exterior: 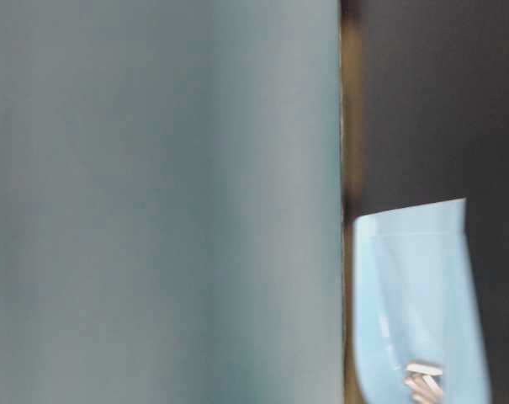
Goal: Hold the dustpan with the left arm, while a human hand uses a hand brush to gather screws into the dustpan.
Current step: 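Keep holding the dustpan with the left gripper, screws inside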
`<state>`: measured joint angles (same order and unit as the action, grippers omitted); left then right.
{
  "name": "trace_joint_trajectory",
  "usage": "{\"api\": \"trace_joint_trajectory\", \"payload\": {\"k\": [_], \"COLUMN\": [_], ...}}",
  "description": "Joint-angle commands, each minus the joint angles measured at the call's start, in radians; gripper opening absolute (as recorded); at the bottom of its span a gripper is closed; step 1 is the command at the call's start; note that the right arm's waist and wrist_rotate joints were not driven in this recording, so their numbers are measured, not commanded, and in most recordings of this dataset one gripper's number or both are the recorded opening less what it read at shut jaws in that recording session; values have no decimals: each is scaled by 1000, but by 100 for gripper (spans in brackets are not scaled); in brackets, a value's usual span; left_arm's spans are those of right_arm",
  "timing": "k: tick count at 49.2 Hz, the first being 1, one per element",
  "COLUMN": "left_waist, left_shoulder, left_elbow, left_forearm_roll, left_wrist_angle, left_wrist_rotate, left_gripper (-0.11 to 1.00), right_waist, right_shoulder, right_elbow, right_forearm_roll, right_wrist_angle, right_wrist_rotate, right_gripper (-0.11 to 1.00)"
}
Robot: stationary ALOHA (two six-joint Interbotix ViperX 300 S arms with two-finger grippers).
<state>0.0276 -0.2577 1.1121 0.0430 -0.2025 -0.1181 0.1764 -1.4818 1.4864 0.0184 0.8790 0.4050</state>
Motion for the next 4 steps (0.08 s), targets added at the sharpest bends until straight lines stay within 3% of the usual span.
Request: {"api": "trace_joint_trajectory", "payload": {"k": [1,4], "left_waist": [-2,-2], "left_shoulder": [-80,-126], "left_elbow": [-11,-9], "left_forearm_roll": [3,3], "left_wrist_angle": [51,80], "left_wrist_rotate": [0,0], "left_gripper": [29,29], "right_waist": [0,2], "right_shoulder": [5,3], "right_elbow": [-3,-5], "right_forearm_roll": [5,5], "right_wrist_angle": [2,2], "right_wrist_rotate": [0,0], "right_gripper": [0,0]}}
